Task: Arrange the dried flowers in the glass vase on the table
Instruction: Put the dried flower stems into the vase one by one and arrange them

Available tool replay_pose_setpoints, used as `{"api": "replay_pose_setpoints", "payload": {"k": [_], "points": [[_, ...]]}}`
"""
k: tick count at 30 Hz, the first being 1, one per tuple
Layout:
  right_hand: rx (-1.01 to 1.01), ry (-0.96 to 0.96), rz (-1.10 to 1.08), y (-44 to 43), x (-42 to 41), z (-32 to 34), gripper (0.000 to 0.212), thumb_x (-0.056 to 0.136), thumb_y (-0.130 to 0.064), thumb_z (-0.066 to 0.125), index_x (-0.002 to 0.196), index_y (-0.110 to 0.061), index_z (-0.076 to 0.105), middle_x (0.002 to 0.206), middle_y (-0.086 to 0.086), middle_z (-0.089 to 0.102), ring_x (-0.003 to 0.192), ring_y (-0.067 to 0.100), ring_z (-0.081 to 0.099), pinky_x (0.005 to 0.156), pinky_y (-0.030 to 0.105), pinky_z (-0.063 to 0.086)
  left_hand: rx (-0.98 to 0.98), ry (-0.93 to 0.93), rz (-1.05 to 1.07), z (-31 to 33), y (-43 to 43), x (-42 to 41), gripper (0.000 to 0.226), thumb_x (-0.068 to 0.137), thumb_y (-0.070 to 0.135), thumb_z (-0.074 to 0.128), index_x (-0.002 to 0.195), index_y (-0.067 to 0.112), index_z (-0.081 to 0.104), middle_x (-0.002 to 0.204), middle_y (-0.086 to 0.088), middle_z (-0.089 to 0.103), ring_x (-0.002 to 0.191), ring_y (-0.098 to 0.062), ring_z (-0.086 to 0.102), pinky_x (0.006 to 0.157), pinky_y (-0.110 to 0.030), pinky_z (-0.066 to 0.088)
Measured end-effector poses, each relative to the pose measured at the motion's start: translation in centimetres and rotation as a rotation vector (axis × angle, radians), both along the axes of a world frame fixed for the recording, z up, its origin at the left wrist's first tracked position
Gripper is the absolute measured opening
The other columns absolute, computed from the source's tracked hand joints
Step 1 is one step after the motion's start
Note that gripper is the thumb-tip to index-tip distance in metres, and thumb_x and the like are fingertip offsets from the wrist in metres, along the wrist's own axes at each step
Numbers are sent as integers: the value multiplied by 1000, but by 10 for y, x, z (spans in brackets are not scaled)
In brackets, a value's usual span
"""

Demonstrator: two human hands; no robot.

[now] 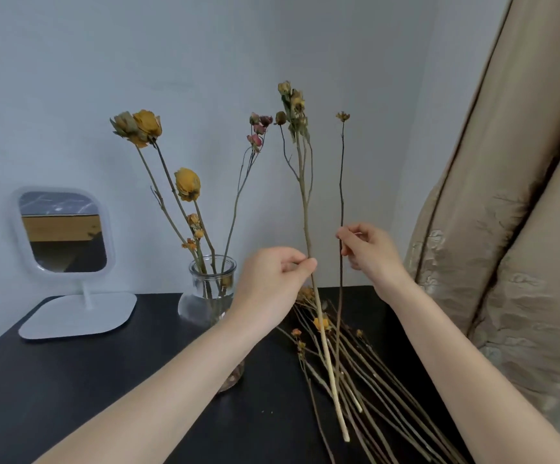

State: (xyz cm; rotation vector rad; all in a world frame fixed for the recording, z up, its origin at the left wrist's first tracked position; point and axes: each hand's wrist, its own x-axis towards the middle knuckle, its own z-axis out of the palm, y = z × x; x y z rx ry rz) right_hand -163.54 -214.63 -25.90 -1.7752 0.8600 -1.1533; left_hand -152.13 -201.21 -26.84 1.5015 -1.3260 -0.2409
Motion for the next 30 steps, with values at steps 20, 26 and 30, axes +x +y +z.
{"api": "replay_pose_setpoints", "payload": {"k": [20, 26, 30], "points": [[17, -382, 150, 41, 60, 49, 13, 93, -16, 54, 81, -14, 59, 55, -3, 47, 39, 3, 38, 41, 15, 33, -397, -37, 339, 112, 46, 113, 13, 92, 26, 55, 87, 20, 66, 100, -19, 67, 88, -16, 57, 76, -18, 40], [12, -365, 163, 40, 65, 38, 14, 93, -14, 54, 80, -15, 59, 56, -2, 47, 39, 2, 38, 39, 14, 32, -363, -32, 396, 91, 36, 125, 14, 92, 25, 54, 91, 19, 66, 94, -5, 64, 89, -13, 56, 71, -11, 37], [5, -351, 153, 36, 65, 35, 13, 93, -15, 54, 81, -14, 60, 55, -2, 47, 39, 2, 38, 39, 14, 32, -458, 50, 407, 100, 38, 132, 10, 91, 24, 56, 91, 18, 65, 94, 4, 66, 87, 0, 60, 77, -5, 40]]}}
